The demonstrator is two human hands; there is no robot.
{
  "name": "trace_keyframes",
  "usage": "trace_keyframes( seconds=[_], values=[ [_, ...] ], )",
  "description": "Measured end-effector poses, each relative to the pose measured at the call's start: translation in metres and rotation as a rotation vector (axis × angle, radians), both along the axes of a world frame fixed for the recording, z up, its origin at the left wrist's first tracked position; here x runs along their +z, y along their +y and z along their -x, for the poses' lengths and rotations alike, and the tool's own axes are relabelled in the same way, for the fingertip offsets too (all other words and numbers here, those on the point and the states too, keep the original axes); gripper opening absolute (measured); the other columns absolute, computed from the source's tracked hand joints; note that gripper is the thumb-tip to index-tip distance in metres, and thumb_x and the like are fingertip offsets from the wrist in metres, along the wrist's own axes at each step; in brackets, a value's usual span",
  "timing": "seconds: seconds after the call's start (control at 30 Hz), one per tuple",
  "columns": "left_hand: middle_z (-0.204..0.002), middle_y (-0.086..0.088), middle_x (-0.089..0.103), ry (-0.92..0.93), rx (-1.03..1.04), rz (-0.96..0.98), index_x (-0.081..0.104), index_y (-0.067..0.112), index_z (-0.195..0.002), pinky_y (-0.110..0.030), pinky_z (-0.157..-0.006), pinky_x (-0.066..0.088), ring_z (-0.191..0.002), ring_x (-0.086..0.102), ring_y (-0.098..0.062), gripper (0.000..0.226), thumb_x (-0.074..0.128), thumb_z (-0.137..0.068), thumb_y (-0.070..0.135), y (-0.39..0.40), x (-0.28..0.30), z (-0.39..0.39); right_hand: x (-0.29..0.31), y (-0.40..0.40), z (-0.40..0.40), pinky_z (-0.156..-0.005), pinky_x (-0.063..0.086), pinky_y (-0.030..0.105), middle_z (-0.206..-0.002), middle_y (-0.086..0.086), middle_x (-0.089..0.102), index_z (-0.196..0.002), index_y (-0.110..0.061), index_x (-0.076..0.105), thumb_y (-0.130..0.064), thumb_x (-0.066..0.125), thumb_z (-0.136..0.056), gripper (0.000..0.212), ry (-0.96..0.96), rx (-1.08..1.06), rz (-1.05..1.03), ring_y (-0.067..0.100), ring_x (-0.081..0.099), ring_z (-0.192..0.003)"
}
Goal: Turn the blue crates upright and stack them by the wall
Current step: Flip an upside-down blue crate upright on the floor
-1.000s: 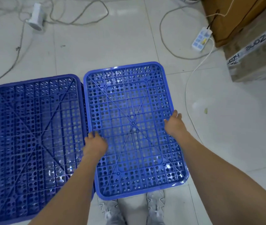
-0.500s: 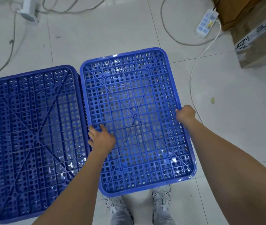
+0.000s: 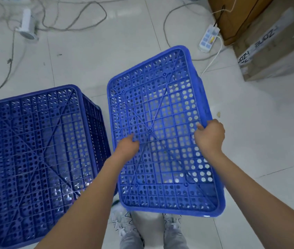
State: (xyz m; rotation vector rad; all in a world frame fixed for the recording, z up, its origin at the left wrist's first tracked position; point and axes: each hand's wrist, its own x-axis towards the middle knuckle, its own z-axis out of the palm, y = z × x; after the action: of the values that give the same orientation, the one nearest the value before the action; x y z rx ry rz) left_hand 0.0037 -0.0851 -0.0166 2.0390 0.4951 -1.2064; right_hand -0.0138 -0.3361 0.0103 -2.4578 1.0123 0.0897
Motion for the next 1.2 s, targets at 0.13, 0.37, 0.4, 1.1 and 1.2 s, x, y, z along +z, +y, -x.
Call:
trace_keyframes(
  seconds=[0.13, 0.37, 0.4, 1.1, 1.2],
  values=[
    [-0.133, -0.012, 0.056, -0.039, 0.115, 0.203, 0.023, 0.026, -0.156, -0.037, -0.060, 0.040, -0.056, 0.045, -0.019, 0.052, 0.037, -0.106, 0.028, -0.030, 0.031, -0.002, 0.025, 0.047, 0.005, -0.068, 0.040, 0.032, -0.099, 0.008, 0.048, -0.097, -0.002, 0.054, -0.019, 0.057, -0.096, 0.018, -0.064, 0.041, -0.031, 0.024, 0.049, -0.083],
    [-0.159, -0.003, 0.032, -0.093, 0.345, 0.279, 0.027, 0.032, -0.154, -0.053, -0.112, 0.036, -0.141, 0.038, -0.029, 0.057, 0.039, -0.101, 0.049, -0.025, 0.038, 0.011, 0.025, 0.110, -0.002, -0.065, 0.045, 0.036, -0.079, 0.001, 0.053, -0.083, -0.013, 0.049, -0.023, 0.069, -0.085, 0.023, -0.164, 0.156, -0.361, 0.019, 0.051, -0.071],
    [-0.161, 0.000, 0.029, -0.097, 0.401, 0.286, 0.025, 0.033, -0.154, -0.053, -0.112, 0.036, -0.143, 0.036, -0.028, 0.060, 0.039, -0.100, 0.053, -0.019, 0.037, 0.015, 0.025, 0.117, -0.003, -0.065, 0.045, 0.033, -0.075, -0.002, 0.053, -0.083, -0.014, 0.051, -0.027, 0.070, -0.085, 0.024, -0.143, 0.191, -0.414, 0.017, 0.051, -0.069],
    [-0.166, -0.006, 0.010, -0.097, 0.421, 0.011, -0.008, 0.018, -0.157, -0.051, -0.113, 0.030, -0.147, 0.027, -0.034, 0.073, 0.036, -0.104, 0.040, 0.027, -0.035, 0.019, -0.055, -0.033, 0.017, -0.066, 0.036, 0.032, -0.069, 0.008, 0.049, -0.071, -0.009, 0.046, -0.037, 0.036, -0.104, 0.044, 0.259, 0.032, -0.395, 0.025, 0.046, -0.067],
    [-0.163, -0.010, 0.021, -0.105, 0.400, -0.023, -0.005, 0.017, -0.158, -0.048, -0.100, 0.042, -0.136, 0.042, -0.035, 0.070, 0.036, -0.104, 0.038, 0.018, -0.034, 0.017, -0.052, -0.037, 0.032, -0.063, 0.037, 0.031, -0.078, 0.011, 0.055, -0.073, -0.008, 0.048, -0.037, 0.034, -0.104, 0.044, 0.281, 0.010, -0.387, 0.027, 0.051, -0.073]
  ],
)
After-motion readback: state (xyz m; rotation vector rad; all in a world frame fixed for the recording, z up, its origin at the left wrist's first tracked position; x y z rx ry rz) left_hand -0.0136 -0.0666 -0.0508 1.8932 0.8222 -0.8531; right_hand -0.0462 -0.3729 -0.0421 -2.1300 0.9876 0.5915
